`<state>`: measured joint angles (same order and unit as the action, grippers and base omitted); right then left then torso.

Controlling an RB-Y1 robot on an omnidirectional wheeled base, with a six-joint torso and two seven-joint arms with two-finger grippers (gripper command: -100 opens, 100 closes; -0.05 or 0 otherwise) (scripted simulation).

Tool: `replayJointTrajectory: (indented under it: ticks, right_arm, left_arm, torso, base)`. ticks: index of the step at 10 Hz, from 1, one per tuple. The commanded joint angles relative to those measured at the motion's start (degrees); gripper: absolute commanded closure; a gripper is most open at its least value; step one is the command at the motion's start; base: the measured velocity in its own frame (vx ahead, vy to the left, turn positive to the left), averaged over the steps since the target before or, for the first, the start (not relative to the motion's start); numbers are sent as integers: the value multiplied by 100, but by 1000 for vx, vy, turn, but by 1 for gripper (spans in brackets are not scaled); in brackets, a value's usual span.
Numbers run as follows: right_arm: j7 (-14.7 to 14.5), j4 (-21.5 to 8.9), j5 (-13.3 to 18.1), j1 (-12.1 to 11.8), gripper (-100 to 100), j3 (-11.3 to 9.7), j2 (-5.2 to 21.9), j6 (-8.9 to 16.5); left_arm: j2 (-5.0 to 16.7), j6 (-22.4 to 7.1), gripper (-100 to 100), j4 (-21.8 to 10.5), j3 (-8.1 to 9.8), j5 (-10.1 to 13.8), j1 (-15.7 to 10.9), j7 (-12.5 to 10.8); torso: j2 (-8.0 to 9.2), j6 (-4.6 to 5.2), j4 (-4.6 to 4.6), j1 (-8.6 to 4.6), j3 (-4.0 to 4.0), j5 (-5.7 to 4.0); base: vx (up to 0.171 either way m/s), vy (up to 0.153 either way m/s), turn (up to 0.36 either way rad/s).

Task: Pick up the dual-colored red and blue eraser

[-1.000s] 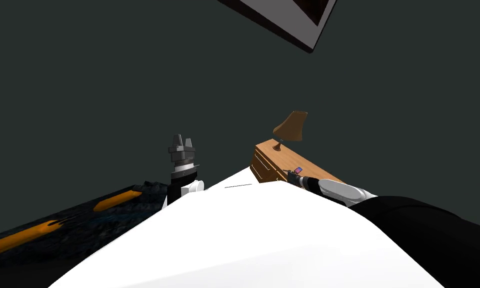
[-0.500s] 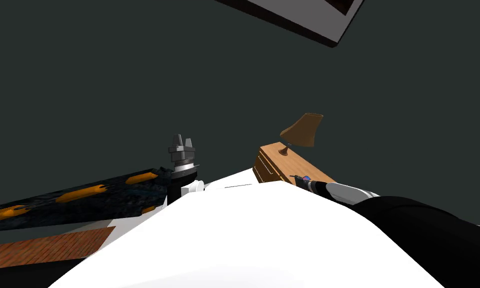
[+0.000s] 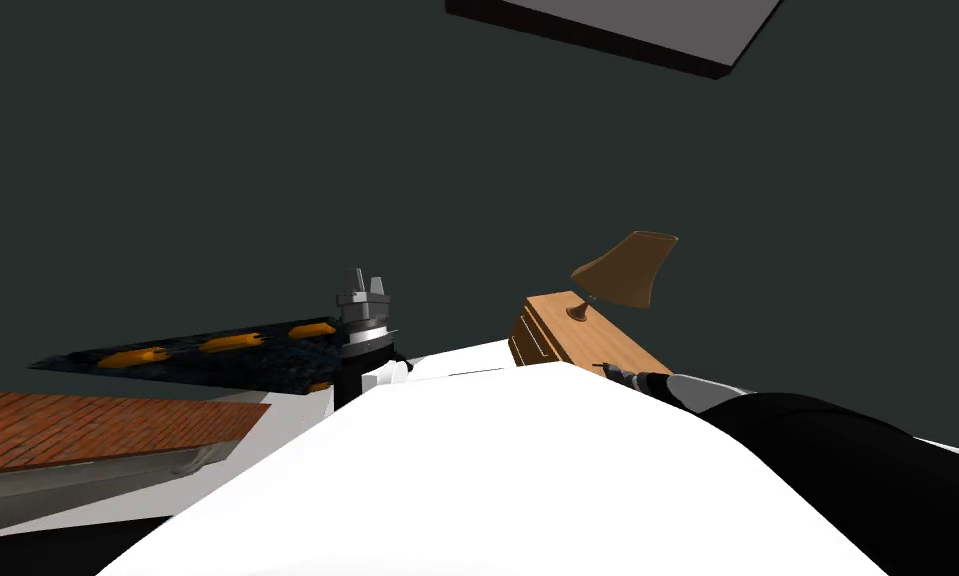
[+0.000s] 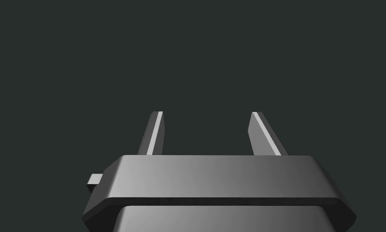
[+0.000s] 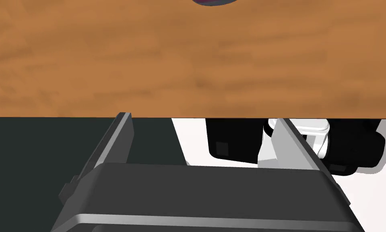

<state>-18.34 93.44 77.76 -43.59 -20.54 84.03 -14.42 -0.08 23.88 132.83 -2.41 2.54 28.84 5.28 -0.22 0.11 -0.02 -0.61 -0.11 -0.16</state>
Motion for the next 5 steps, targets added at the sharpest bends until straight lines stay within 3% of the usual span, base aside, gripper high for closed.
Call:
replayJointTrajectory:
  ticks: [1,2,5]
  right_arm:
    - [119,-126,280,-113,-100,-137,140,-75]
    - [163,-223,423,-168,-100,-212,182,-146]
    - [245,-379,650,-260,-100,-340,227,-272]
  left_arm:
    - [0,0,0,0,0,0,0,0]
    - [0,0,0,0,0,0,0,0]
    - [0,0,0,0,0,0,0,0]
  torso:
    - [0,0,0,0,0,0]
    - [-1,-3,0,-4,0,-1]
    - [2,2,1,9,1,2]
  base:
    - [-16,-116,375]
    - [-40,-140,423]
    - [-34,-92,214]
